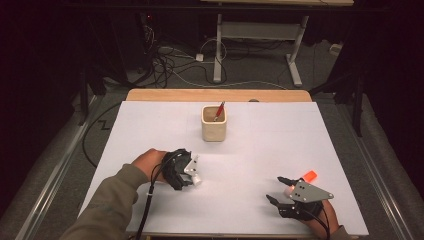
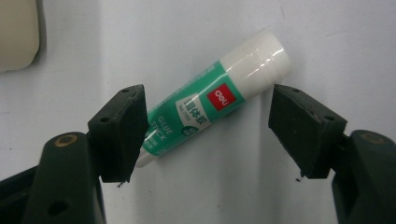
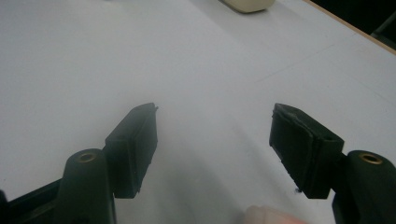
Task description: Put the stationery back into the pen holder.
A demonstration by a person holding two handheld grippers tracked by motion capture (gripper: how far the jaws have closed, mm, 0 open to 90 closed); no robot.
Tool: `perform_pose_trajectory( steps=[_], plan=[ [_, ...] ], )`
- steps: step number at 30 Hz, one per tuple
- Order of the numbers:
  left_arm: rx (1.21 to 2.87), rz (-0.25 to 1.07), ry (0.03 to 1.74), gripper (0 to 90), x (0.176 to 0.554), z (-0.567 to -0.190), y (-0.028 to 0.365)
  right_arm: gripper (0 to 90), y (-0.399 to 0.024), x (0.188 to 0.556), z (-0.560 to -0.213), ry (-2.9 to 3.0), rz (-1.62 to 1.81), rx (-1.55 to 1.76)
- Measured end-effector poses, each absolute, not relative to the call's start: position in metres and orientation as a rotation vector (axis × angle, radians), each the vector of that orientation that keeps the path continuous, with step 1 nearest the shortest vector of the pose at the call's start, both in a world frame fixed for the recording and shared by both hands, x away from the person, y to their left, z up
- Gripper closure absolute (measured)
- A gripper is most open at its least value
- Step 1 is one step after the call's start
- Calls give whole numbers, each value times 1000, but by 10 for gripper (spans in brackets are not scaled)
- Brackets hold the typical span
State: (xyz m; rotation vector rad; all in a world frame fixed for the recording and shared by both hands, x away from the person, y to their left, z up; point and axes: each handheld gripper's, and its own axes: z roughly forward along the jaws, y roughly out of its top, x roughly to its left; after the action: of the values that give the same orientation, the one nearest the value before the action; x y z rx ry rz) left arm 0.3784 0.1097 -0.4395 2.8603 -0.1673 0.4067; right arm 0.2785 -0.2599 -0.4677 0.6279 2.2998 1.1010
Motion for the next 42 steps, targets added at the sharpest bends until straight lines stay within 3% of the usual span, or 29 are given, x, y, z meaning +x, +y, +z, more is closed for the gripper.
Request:
perform_pose_trajectory(
  steps=[4,10,14,17,21,42],
  plan=[
    [2938,413,-323,312,383,-440,97,325,-260,279,-468,2301,1098,631],
    [2983,275,-435,415,391,-439,89,325,-261,279,-468,2299,1102,627],
    [3001,195,-489,559,393,-438,86,326,-262,279,-468,2301,1103,625],
    [2998,161,-442,635,394,-438,88,326,-262,278,-467,2301,1105,629],
    [2969,208,-329,639,394,-437,93,326,-262,278,-466,2297,1109,623],
    [2367,469,199,640,373,-406,163,325,-264,278,-464,2271,1124,636]
  ],
)
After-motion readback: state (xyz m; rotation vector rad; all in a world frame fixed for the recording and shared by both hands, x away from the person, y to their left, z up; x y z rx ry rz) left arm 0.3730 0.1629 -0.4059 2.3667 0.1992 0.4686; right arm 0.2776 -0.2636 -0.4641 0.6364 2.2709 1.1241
